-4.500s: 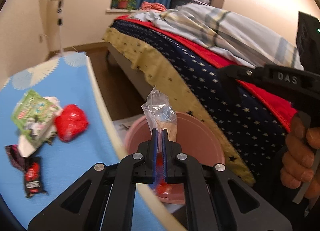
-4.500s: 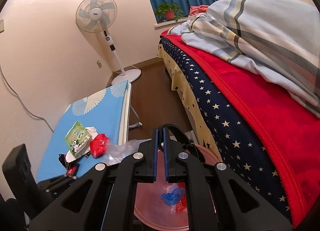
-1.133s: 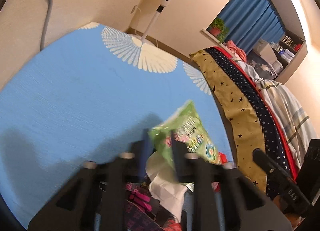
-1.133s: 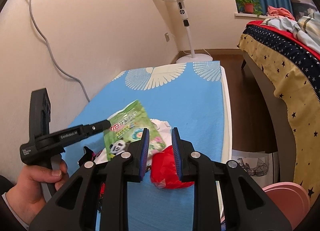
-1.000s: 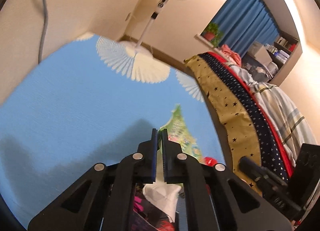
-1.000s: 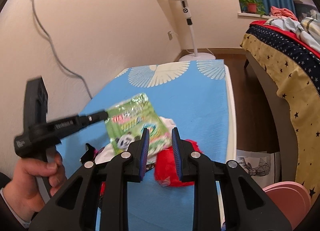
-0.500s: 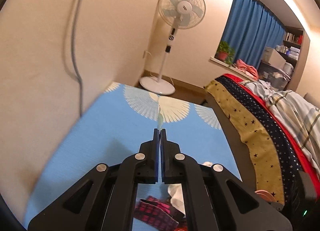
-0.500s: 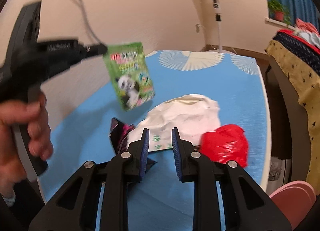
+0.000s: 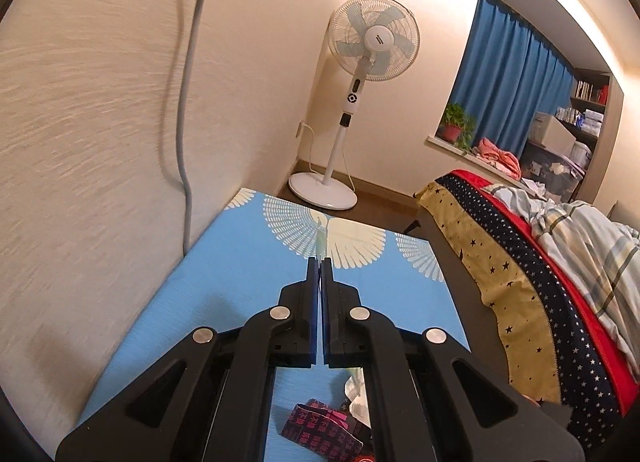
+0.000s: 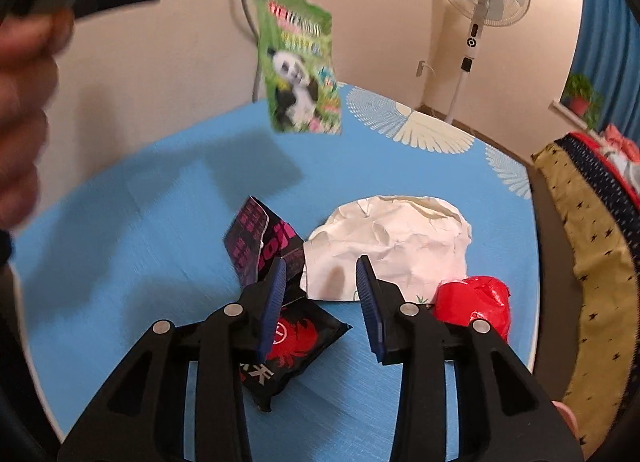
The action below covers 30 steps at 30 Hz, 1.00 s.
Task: Collect trash
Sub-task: 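Grasp the white paper with the right tool while the left tool holds the snack bag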
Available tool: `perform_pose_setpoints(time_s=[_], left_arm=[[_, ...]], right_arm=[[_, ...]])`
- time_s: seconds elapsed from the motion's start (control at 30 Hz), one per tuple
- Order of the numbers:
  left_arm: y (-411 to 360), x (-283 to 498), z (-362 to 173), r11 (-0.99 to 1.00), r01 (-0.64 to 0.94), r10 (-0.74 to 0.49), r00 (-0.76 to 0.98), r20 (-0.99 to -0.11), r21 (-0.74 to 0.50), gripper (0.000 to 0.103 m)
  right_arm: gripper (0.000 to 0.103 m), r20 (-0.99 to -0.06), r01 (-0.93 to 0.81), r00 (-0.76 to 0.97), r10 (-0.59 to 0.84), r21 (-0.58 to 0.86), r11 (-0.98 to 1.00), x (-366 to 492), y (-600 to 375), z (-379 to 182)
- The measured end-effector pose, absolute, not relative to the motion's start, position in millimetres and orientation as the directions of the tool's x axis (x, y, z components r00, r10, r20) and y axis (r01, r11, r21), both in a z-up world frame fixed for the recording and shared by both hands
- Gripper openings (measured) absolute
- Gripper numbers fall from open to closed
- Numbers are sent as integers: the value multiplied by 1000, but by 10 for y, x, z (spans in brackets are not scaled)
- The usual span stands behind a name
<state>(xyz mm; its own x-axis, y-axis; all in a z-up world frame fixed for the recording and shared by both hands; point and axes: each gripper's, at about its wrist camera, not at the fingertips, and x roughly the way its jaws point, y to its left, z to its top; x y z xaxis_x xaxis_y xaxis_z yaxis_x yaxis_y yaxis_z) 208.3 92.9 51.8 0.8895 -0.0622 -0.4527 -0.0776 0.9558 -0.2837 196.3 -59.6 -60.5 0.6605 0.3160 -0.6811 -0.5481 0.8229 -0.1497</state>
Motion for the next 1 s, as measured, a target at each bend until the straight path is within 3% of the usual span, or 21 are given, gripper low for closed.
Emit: perform_pose_setpoints(time_s=[0.2,0.23,0.3,0.4,0.63,1.0], left_arm=[[970,2058,539,952,-81,-63,892,-447,-296,1],[969,2052,548,951,-82,-63,893,-445,-298,1],[973,2043,558,949,-83,-64,895,-442,-304,1],[966,2023,575,949,-78,-68,896,-438,-307,1],[944,1921,647,949,-69,-72,902,-427,-306,1],[774,1681,761,962,-22,-94,910,-405,-271,1]], right_arm=[[33,-685,-516,692,227,-249,820,1955,-528,-670],[30,-680,-508,702,211,-271,818,1947,-517,-663],[14,-664,-499,723,191,-311,809,1908,-487,-624],[6,-632,-467,758,163,-351,812,1872,-473,-543],[2,-538,-383,828,160,-332,862,1774,-633,-144],[1,-431,-274,880,200,-116,955,1568,-1225,496]])
